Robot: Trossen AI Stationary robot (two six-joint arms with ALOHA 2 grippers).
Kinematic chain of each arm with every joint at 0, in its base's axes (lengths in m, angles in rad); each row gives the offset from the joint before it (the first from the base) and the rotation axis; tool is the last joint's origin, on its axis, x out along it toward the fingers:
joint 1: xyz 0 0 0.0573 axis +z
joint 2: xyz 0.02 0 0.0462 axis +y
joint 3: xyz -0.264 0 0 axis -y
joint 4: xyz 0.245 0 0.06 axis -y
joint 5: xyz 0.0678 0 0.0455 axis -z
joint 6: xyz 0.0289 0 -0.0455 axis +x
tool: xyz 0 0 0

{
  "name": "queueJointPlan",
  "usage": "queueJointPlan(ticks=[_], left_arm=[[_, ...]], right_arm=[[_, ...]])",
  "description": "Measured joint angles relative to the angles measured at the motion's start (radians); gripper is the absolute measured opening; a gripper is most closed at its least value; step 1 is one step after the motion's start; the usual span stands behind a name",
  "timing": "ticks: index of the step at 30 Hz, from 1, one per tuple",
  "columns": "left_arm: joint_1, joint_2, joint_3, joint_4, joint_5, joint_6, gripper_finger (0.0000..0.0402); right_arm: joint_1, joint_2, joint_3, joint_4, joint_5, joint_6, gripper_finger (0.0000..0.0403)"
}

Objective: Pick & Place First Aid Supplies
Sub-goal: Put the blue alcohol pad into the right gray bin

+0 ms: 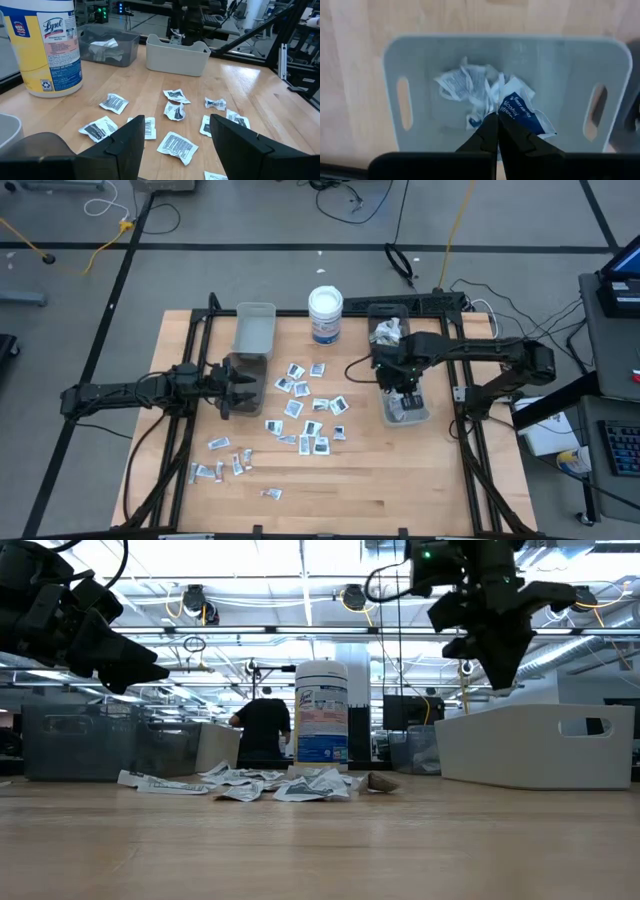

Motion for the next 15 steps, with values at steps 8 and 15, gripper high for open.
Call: queueJointPlan(ticks=[8,15], left_arm=[[0.000,0.000,0.000,0.000,0.000,0.000,0.0230],[0.000,0.000,0.000,0.000,0.000,0.000,0.0230]], right_arm=[[-0.038,-0.032,-0.057,0.037,-0.003,-0.004,0.0000],[-0.038,-0.031,-0.187,0.205,-0.001,-0.023,0.0000]])
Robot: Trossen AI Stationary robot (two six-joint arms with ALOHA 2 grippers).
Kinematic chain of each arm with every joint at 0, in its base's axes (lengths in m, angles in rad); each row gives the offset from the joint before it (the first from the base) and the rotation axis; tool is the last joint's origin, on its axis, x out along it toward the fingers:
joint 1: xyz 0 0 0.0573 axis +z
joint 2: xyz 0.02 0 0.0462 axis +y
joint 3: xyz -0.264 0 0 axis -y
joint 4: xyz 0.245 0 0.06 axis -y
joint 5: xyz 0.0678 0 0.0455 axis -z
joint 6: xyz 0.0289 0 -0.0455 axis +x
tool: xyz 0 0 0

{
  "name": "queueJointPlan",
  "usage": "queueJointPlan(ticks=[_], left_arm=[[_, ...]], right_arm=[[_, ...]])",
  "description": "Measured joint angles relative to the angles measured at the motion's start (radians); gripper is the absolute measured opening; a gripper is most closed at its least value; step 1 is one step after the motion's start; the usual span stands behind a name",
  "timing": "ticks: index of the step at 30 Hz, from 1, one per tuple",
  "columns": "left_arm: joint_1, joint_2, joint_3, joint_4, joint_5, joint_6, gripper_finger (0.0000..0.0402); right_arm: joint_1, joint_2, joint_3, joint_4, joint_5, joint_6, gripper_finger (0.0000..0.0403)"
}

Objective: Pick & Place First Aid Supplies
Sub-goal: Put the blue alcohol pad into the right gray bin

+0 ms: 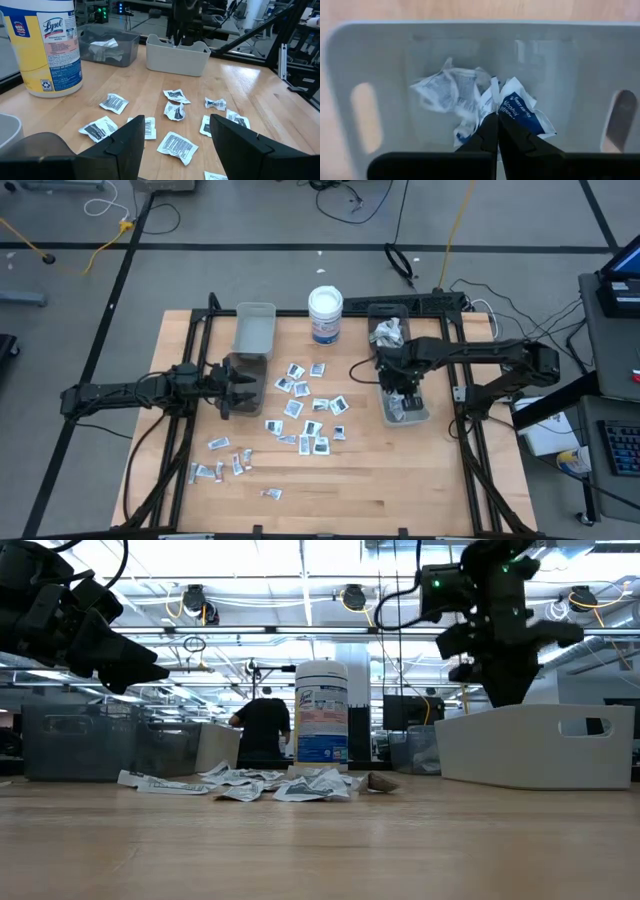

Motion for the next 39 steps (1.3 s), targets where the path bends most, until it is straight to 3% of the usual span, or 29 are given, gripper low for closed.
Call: queueJointPlan(ticks=[9,15,23,35,39], left_arm=[[0.000,0.000,0.000,0.000,0.000,0.000,0.0230],[0.000,0.000,0.000,0.000,0.000,0.000,0.0230],[0.000,0.000,0.000,0.000,0.000,0.000,0.0230],[0.000,0.000,0.000,0.000,0.000,0.000,0.0230],[0.000,0.000,0.000,0.000,0.000,0.000,0.0230]], right_arm=[[0.000,0.000,-0.105,0.131,0.196,-0.008,0.0034],[0.000,0.000,-0.107,0.127,0.124,-0.007,0.0103],[0.000,0.000,-0.106,0.123,0.128,-0.007,0.0190],[0.003,0.000,0.091,-0.097,0.120,0.051,0.0192],[0.003,0.000,0.148,-0.141,0.050,0.096,0.0190]])
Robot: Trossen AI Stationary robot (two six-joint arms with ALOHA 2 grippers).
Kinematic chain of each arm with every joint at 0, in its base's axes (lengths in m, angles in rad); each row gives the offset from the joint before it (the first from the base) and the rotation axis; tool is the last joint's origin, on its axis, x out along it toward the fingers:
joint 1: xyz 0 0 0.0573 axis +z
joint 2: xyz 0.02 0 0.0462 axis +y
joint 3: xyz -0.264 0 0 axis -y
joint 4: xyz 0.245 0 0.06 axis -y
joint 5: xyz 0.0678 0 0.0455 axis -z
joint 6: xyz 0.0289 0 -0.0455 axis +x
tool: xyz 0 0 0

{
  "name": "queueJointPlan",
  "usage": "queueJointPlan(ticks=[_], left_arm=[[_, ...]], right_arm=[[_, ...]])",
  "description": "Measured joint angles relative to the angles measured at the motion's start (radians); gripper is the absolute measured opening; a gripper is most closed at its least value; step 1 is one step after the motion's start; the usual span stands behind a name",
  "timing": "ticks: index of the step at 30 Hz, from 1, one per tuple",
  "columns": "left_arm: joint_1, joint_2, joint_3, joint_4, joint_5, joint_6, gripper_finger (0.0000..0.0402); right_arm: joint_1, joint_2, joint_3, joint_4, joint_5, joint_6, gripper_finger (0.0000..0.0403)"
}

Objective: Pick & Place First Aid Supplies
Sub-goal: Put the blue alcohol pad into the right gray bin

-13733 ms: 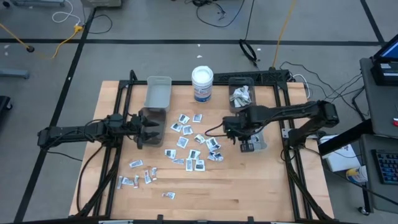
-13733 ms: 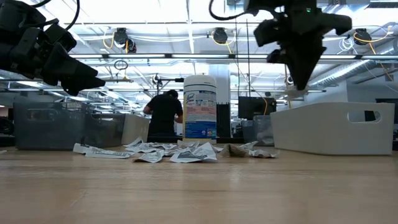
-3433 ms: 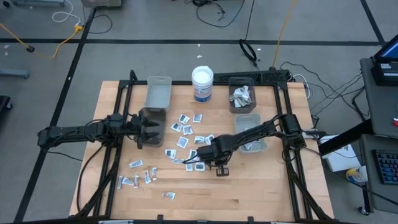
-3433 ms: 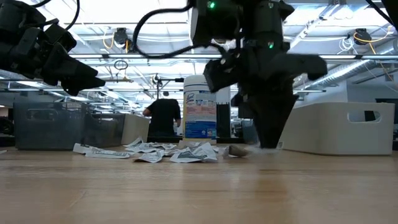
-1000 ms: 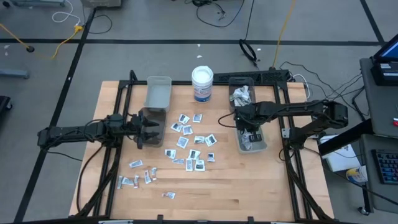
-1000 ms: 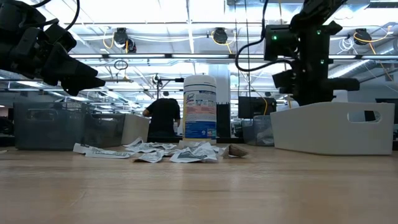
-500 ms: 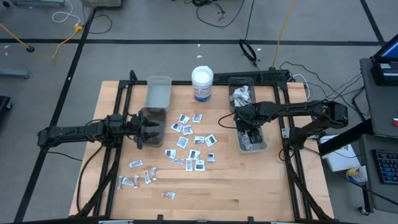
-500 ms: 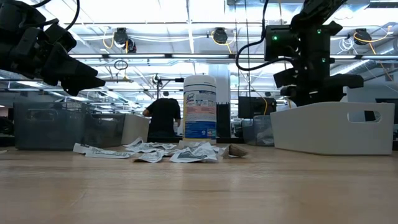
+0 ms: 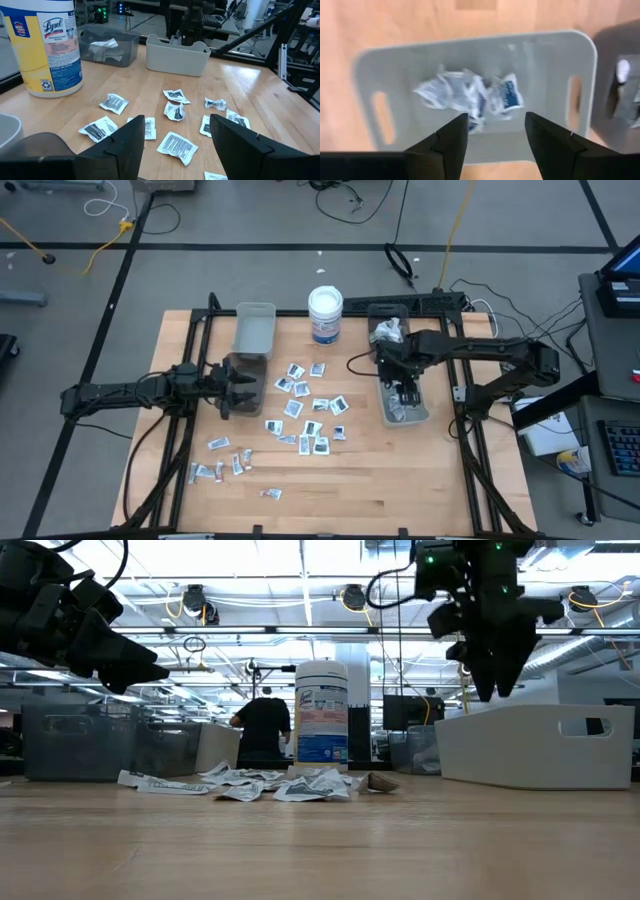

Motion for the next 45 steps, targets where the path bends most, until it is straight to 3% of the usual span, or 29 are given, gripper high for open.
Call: queueJointPlan(ticks=[5,15,25,38,45], left_arm=[[0.000,0.000,0.000,0.000,0.000,0.000,0.0230],[0.000,0.000,0.000,0.000,0.000,0.000,0.0230],[0.000,0.000,0.000,0.000,0.000,0.000,0.0230],[0.000,0.000,0.000,0.000,0.000,0.000,0.0230],[0.000,0.000,0.000,0.000,0.000,0.000,0.0230]], right_arm=[[0.009,0.000,0.034,-0.003,-0.079,0.035,0.0189],[0.160,0.079,0.089,0.056,-0.055,0.007,0.0188],[0.274,0.273,0.262,0.079,-0.053,0.061,0.0185],[0.335,0.479,0.552,0.054,-0.054,0.059,0.0186],[0.353,0.492,0.519,0.124,-0.053,0.100,0.0189]])
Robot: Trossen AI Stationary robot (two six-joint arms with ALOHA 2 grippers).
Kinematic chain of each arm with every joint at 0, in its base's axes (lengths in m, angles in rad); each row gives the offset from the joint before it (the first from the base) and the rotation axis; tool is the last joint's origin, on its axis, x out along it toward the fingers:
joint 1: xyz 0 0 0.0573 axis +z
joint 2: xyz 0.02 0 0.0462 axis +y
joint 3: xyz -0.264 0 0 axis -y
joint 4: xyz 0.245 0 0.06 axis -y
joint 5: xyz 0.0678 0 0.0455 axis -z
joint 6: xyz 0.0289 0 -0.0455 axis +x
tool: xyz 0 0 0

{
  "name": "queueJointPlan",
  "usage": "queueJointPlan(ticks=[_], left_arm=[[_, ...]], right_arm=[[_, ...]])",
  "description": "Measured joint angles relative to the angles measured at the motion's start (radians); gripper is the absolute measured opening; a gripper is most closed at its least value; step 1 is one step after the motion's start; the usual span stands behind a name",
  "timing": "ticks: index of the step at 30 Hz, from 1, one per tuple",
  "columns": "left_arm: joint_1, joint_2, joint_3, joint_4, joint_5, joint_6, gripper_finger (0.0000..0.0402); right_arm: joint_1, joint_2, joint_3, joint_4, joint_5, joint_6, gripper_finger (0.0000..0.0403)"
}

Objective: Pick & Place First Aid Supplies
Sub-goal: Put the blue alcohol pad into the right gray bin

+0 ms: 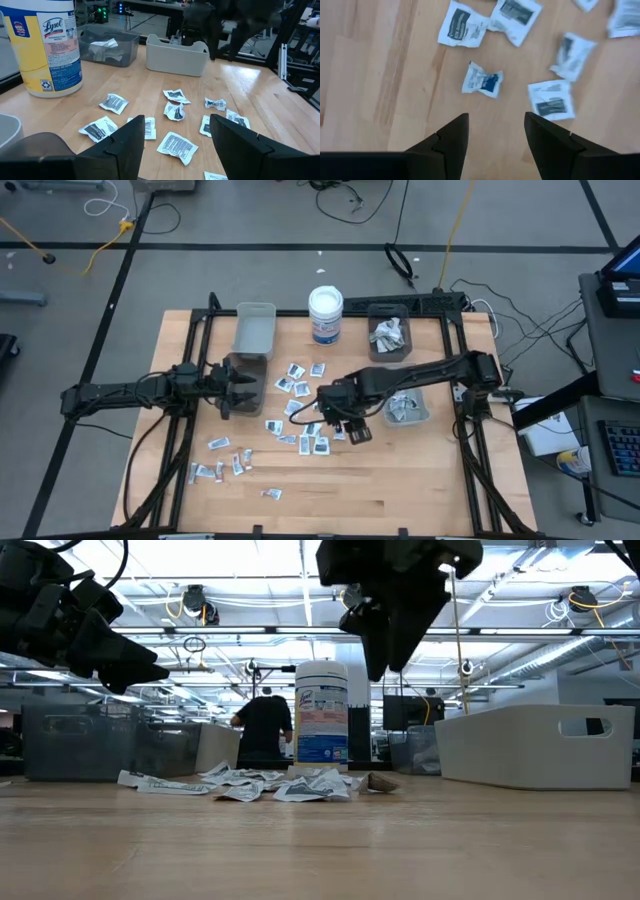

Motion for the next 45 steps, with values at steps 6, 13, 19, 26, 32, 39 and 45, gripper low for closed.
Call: queueJointPlan(ticks=[6,13,19,26,32,39,45], left_arm=[[0.000,0.000,0.000,0.000,0.000,0.000,0.0230],[0.000,0.000,0.000,0.000,0.000,0.000,0.0230],[0.000,0.000,0.000,0.000,0.000,0.000,0.0230],[0.000,0.000,0.000,0.002,0.000,0.000,0.0230],[0.000,0.000,0.000,0.000,0.000,0.000,0.0230],[0.000,0.000,0.000,0.000,0.000,0.000,0.0230],[0.000,0.000,0.000,0.000,0.000,0.000,0.0230]], right_arm=[[0.016,0.053,-0.084,0.093,0.001,0.040,0.0189],[0.027,0.101,-0.112,0.177,-0.004,0.039,0.0189],[0.049,0.160,-0.115,0.240,-0.004,0.086,0.0192],[0.068,0.172,-0.114,0.277,-0.002,0.088,0.0188],[0.066,0.172,-0.145,0.270,-0.004,0.088,0.0154],[0.066,0.170,-0.160,0.275,-0.001,0.082,0.0093],[0.066,0.170,-0.160,0.274,-0.005,0.044,0.0012]])
